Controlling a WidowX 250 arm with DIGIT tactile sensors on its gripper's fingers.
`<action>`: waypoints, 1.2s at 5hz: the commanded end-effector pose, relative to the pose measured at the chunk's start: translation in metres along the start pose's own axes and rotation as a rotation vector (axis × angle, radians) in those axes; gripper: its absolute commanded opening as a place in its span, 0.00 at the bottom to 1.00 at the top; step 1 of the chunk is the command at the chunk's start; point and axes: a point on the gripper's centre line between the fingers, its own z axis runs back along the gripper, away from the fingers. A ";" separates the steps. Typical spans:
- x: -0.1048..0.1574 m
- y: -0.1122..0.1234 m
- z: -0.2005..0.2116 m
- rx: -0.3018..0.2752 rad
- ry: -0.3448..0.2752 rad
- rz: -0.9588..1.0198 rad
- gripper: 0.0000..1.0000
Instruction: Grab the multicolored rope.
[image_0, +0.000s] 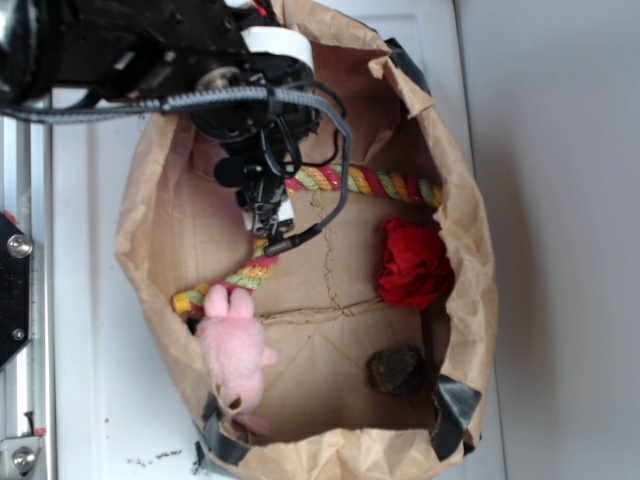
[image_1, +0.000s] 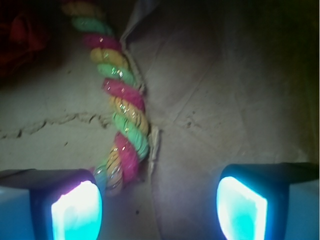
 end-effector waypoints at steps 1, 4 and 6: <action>0.005 -0.018 0.011 0.027 -0.064 -0.049 1.00; 0.008 -0.042 0.003 0.030 -0.070 -0.017 1.00; 0.027 -0.052 -0.003 0.036 -0.054 0.022 1.00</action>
